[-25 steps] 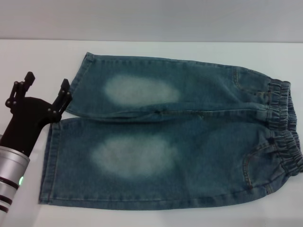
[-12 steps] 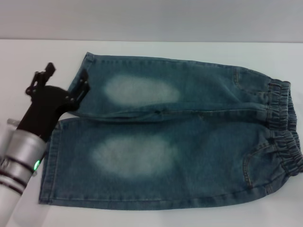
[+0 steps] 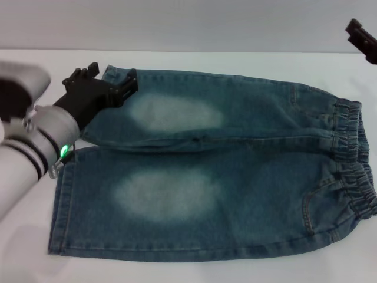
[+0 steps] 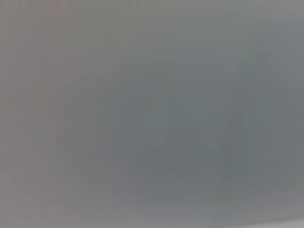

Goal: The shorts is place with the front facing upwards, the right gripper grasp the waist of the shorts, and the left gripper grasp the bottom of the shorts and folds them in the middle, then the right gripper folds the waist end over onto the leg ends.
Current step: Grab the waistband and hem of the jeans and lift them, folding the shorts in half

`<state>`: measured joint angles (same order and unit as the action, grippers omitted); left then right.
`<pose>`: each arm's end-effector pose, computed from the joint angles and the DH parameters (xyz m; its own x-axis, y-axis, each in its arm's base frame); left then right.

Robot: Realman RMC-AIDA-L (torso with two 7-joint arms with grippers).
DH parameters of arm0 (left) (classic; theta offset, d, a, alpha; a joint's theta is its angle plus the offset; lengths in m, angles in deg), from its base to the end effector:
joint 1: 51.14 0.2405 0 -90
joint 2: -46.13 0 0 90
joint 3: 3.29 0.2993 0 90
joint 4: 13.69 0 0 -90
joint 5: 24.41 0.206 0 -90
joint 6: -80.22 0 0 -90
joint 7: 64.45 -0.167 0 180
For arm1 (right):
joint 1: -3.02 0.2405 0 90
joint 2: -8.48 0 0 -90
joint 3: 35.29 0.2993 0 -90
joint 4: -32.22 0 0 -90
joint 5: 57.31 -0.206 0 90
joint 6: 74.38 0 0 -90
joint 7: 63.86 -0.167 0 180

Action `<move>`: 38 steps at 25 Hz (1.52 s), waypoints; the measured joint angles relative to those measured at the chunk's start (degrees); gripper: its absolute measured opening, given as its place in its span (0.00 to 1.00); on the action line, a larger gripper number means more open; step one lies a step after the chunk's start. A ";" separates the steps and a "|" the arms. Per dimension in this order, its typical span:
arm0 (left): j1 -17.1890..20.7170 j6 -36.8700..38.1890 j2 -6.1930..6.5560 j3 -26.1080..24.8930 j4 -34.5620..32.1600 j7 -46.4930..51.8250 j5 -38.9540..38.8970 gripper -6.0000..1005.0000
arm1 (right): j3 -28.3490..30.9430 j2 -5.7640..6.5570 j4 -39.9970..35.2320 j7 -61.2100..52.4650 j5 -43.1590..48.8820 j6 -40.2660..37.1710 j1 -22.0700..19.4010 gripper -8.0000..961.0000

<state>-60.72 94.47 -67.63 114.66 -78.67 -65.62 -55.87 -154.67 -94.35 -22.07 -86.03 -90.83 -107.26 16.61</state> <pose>-0.2717 0.3680 -0.0620 0.6890 0.2333 0.6862 0.7193 -0.3363 -0.6079 0.3196 0.3941 0.0297 0.5155 -0.1152 -0.8491 -0.8426 -0.2483 -0.4779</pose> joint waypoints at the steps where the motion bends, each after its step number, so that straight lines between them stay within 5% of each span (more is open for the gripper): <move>1: 0.00 0.00 0.00 0.00 0.00 0.00 0.00 0.83 | 2.18 0.00 -3.22 0.01 2.08 5.59 -0.41 0.86; 2: 0.00 0.00 0.00 0.00 0.00 0.00 0.00 0.83 | 4.49 -0.09 -6.82 -0.02 4.14 10.90 -0.87 0.86; 4: 0.59 -25.24 -2.71 -9.37 -12.05 -0.48 3.17 0.83 | 8.06 -0.75 -14.44 0.08 8.40 21.95 -1.86 0.86; 8: 0.77 -39.64 -4.29 -13.35 -18.46 -0.73 5.12 0.83 | 13.15 -2.34 -26.80 1.75 10.51 45.92 -1.96 0.86; 12: 1.32 -44.23 -4.34 -13.84 -21.48 -0.59 5.40 0.83 | 18.48 -4.67 -33.59 10.08 1.76 63.03 -0.31 0.86; 17: 1.84 -47.92 -4.14 -15.71 -23.67 -1.11 5.97 0.83 | 31.82 -12.34 -39.84 26.11 -10.15 81.80 -1.24 0.86; 20: 1.20 -52.33 -3.93 -18.03 -24.88 -1.67 7.09 0.83 | 39.77 -15.79 -45.13 32.18 -12.03 92.46 -2.66 0.86; 25: -2.97 -66.28 -4.00 -22.09 -27.15 -4.29 10.61 0.83 | 43.78 -15.87 -48.66 31.75 -17.02 96.90 -5.72 0.86; 38: -1.81 -84.42 -4.27 -24.18 -34.82 -3.57 11.74 0.83 | 44.95 -16.44 -50.13 31.12 -19.98 99.16 -19.81 0.86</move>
<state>-62.52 10.05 -71.90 90.48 -113.49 -69.19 -44.14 -109.71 -110.80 -72.20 -54.91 -110.81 -8.11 -3.20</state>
